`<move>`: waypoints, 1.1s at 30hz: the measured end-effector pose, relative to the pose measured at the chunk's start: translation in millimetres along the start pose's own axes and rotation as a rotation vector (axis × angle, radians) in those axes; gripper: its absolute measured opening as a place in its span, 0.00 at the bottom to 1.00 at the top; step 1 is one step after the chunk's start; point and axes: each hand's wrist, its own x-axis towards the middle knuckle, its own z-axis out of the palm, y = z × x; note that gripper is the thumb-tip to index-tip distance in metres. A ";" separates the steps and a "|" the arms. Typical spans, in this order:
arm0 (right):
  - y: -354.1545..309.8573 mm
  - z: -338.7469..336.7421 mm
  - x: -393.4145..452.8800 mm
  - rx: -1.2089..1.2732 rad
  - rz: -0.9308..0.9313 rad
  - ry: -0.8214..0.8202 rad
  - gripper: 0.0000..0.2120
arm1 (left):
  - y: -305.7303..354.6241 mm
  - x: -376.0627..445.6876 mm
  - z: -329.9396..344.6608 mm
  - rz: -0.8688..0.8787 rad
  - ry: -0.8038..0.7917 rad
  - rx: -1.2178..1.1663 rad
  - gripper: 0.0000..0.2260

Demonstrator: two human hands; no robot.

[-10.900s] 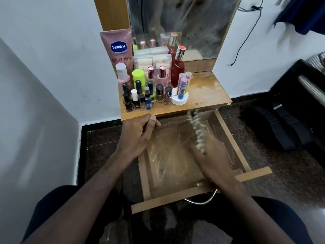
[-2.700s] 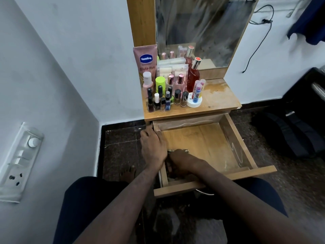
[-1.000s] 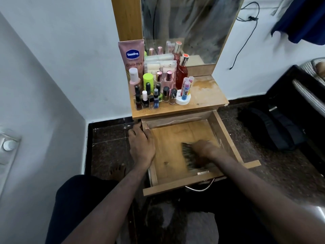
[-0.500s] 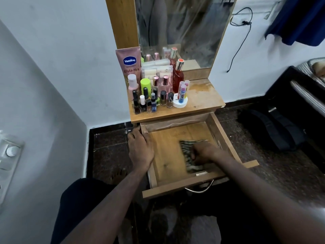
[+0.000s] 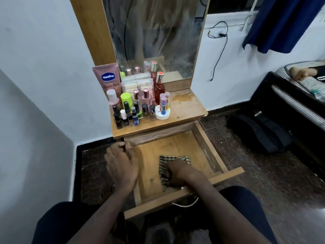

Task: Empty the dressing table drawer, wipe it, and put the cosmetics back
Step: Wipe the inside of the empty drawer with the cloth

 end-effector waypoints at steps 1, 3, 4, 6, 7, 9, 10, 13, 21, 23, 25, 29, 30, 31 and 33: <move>8.6 -3.1 -4.9 0.067 -0.011 0.034 0.11 | 0.4 -2.7 -3.8 0.056 0.026 0.037 0.09; 26.7 -9.3 -12.9 0.245 -0.030 0.161 0.12 | 1.9 -9.2 -11.0 0.372 -0.023 0.053 0.05; 35.1 -12.6 -14.8 0.320 -0.023 0.297 0.13 | 5.9 -12.5 -13.9 0.587 -0.130 0.026 0.06; 50.8 -20.7 -12.8 0.370 0.025 0.685 0.11 | 18.9 -14.7 -13.0 0.880 -0.476 0.008 0.09; 59.2 -25.3 -10.9 0.337 0.064 0.841 0.12 | 28.8 -13.8 -7.0 0.964 -0.613 0.045 0.10; 76.7 -31.4 -7.4 0.243 0.204 0.946 0.17 | 44.2 -14.0 17.5 1.052 -0.742 0.131 0.12; 86.0 -32.6 -5.8 0.217 0.281 0.936 0.19 | 50.1 -15.2 29.3 1.060 -0.783 0.176 0.14; 108.9 -30.3 -1.5 0.368 0.381 0.777 0.19 | 53.4 -16.9 54.7 1.135 -0.838 0.365 0.18; 124.3 -28.9 -5.9 0.776 0.356 0.661 0.21 | 51.1 -39.2 96.2 1.303 -0.714 0.502 0.20; 124.8 -28.3 -5.3 0.784 0.370 0.660 0.22 | 68.9 -49.2 112.0 1.300 -0.688 0.472 0.21; 125.0 -27.2 -4.6 0.782 0.377 0.662 0.21 | 92.4 -60.1 125.4 1.274 -0.676 0.473 0.22; 124.0 -27.0 -4.0 0.780 0.391 0.663 0.21 | 109.0 -66.4 138.8 1.222 -0.704 0.501 0.29; 123.1 -27.1 -4.7 0.777 0.390 0.657 0.22 | 105.1 -62.9 136.9 1.222 -0.713 0.469 0.29; 122.7 -27.3 -5.4 0.774 0.387 0.652 0.22 | 101.1 -57.6 132.5 1.229 -0.725 0.444 0.28; 124.7 -27.0 -7.5 0.781 0.375 0.641 0.22 | 91.9 -42.2 122.8 1.249 -0.752 0.416 0.27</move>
